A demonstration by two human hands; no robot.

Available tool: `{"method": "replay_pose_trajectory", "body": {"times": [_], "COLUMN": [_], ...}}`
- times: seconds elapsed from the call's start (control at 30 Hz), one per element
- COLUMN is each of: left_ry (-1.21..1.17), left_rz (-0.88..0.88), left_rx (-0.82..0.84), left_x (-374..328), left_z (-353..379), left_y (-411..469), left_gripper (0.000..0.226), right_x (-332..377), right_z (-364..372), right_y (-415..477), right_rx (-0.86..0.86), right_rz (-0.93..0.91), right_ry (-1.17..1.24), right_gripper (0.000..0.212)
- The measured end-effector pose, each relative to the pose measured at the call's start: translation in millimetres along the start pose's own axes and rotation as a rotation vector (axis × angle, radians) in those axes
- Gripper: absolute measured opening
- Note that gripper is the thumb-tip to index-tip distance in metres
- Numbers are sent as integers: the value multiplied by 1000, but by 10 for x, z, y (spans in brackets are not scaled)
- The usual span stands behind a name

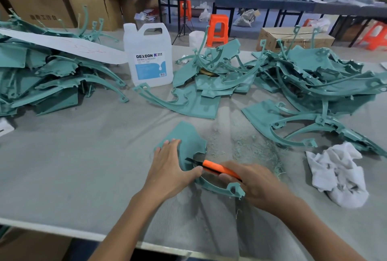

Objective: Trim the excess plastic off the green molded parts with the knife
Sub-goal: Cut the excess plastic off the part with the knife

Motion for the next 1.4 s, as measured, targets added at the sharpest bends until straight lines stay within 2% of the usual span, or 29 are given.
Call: {"method": "replay_pose_trajectory", "body": {"times": [0.1,0.23,0.3,0.43,0.53,0.67,0.77,0.9,1.13,1.3,1.4], "left_ry": [8,13,19,344,399,289,198,194,198,183,190], "left_rz": [9,13,6,7,9,-13,-43,-75,-104,-141,-129], "left_rx": [6,10,-3,-133,-191,-102,-26,-4,32,63,124], "left_x": [-9,-1,8,-64,-95,-51,-12,-30,-36,-39,-81], "left_z": [1,7,22,27,-25,12,77,90,127,169,198], "left_y": [-3,-7,-28,-156,-141,-41,-40,-45,-46,-30,22], "left_gripper": [108,108,107,111,115,119,117,112,113,113,108], "right_x": [-65,85,0,-65,-107,-143,-192,-155,-127,-150,-145], "right_z": [-95,-17,-93,-200,-125,-19,-29,-47,-82,-129,-168], "right_y": [-8,-3,-21,-146,-162,-146,-150,-167,-209,-214,-249], "right_rx": [-57,-1,-51,-233,-204,-111,-122,-159,-147,-171,-251], "right_rz": [53,-1,51,77,109,129,163,147,151,168,137], "right_ry": [-22,-2,-24,146,164,151,111,114,99,85,173], "right_gripper": [36,45,41,40,50,62,50,47,25,35,43]}}
Point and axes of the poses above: each hand's wrist, its own y-axis towards the middle knuckle, its own z-axis out of the palm, x = y × z, the point moved 9 cm from there along y, towards the middle knuckle, and after that the axes turned 4 degrees about -z, right-handed, at the moved point
